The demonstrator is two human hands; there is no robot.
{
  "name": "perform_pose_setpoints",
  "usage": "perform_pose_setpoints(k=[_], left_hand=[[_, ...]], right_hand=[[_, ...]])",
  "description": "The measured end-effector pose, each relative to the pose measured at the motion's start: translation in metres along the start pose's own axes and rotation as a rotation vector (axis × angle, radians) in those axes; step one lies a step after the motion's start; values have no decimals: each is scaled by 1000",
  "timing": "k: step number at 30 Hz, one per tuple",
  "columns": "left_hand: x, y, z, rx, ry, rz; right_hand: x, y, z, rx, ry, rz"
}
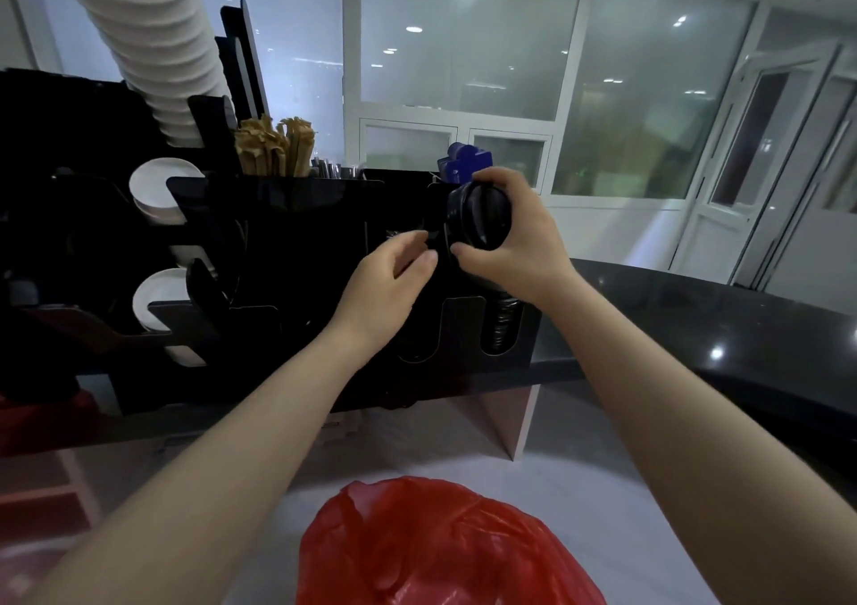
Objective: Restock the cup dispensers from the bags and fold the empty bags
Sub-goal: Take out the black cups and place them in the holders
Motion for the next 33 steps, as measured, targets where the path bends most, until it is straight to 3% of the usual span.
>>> perform_pose_setpoints(k=[3, 5, 11, 17, 22, 24, 28, 33], left_hand=[[-5, -10, -12, 29, 191, -456], [-7, -11, -18, 34, 186, -562], [-6, -3, -31, -12, 97, -508], [-5, 5, -39, 0, 114, -380], [0, 10, -41, -26, 166, -423], [0, 14, -41, -11, 127, -309], [12, 35, -40, -68, 27, 259], [38, 37, -51, 169, 52, 747]], right_hand=[[17, -15, -17, 79, 74, 34], [23, -24, -26, 140, 135, 9], [25, -34, -39, 282, 199, -32], [23, -36, -44, 270, 136, -114], [23, -42, -48, 275, 173, -123], [22, -44, -46, 233, 166, -133], [8, -48, -35, 203, 33, -208], [-1, -64, -19, 281, 48, -358]])
Point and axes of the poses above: each hand's wrist, its own z-axis towards the middle knuckle, its own y-axis out of the back of the hand, x = y × z, the point moved 4 cm from there along z, towards the middle knuckle, and after that the axes turned 2 degrees about -z, right-handed, at the moved point
